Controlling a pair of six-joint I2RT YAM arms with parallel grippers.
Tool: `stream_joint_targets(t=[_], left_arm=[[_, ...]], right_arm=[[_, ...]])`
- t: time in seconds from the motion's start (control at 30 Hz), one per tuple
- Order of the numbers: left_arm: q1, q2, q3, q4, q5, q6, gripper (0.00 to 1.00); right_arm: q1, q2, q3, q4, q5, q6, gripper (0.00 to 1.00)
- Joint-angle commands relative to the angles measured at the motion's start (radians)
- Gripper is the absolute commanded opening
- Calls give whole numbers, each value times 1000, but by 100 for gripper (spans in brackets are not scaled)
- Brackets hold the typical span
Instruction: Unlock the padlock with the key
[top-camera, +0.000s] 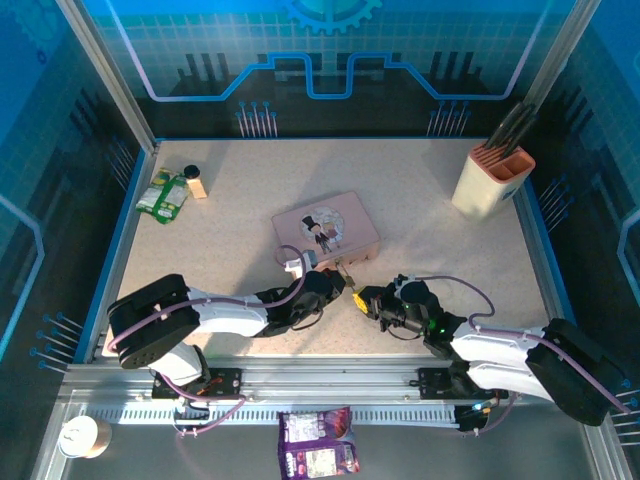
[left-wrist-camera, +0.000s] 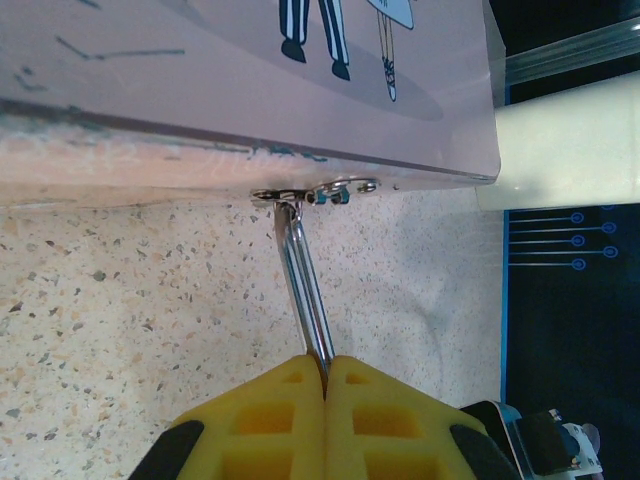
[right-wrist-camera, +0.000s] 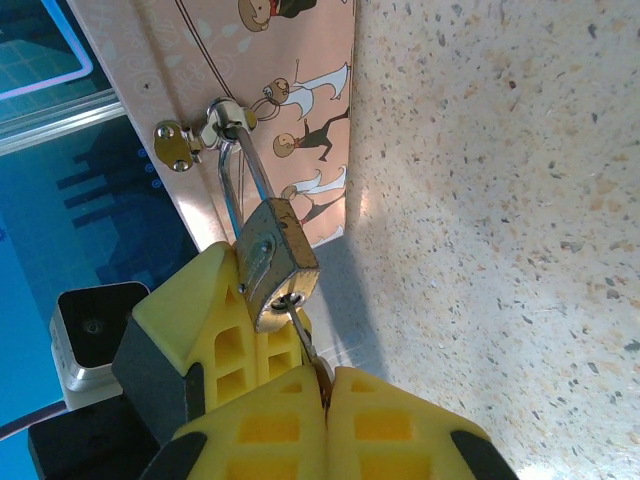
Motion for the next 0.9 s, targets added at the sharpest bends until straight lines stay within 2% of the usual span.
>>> stream_joint_targets(t=[0.0,0.87], left_arm=[[-68,2,18,108,113,33,0],[-81,1,9,115,126,7,0]], right_arm=[[-26,0,21,122,56,14,0],[-32,59,18,170,65,33,0]])
